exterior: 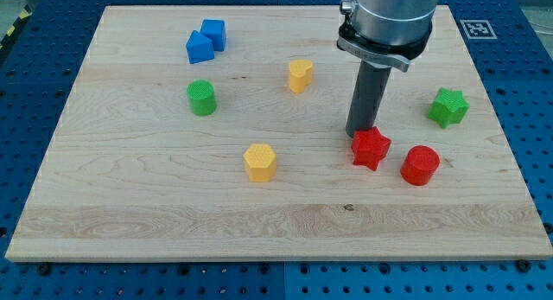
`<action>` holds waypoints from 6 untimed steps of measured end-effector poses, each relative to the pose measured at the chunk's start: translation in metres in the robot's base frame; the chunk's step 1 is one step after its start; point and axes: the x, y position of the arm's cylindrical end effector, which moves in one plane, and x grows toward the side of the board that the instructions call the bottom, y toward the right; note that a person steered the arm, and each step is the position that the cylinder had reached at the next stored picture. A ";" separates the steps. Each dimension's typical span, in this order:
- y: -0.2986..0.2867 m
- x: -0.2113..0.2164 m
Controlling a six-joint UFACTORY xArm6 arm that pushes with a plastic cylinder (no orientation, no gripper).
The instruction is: Push the red star slightly to the left of the red circle
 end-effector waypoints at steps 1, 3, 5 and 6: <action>0.000 0.002; -0.026 0.002; -0.024 0.021; -0.003 0.034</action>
